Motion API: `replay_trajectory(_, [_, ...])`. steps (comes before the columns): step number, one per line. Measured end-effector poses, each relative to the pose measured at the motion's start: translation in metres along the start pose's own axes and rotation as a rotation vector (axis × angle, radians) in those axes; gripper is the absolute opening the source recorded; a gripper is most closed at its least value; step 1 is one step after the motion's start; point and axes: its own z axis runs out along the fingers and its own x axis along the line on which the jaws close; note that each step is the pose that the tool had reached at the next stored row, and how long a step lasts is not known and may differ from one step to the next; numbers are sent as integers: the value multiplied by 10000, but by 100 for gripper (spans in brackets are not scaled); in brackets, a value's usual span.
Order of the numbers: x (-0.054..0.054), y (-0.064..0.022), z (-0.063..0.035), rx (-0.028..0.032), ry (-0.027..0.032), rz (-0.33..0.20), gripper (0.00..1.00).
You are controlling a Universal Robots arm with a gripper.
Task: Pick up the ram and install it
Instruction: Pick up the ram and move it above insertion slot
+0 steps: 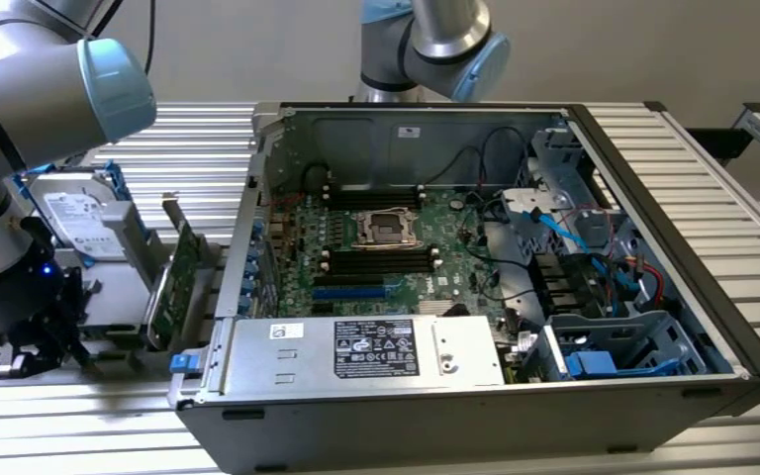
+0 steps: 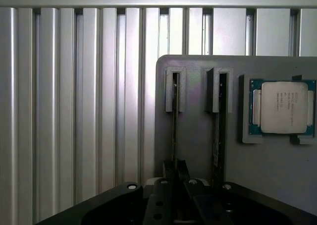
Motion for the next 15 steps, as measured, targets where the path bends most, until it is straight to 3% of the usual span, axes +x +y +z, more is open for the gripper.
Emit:
replay_trajectory(7, [1,1,-30,3,-3,1,14])
replay_trajectory(15, [10,18,-374,0,0,0,14])
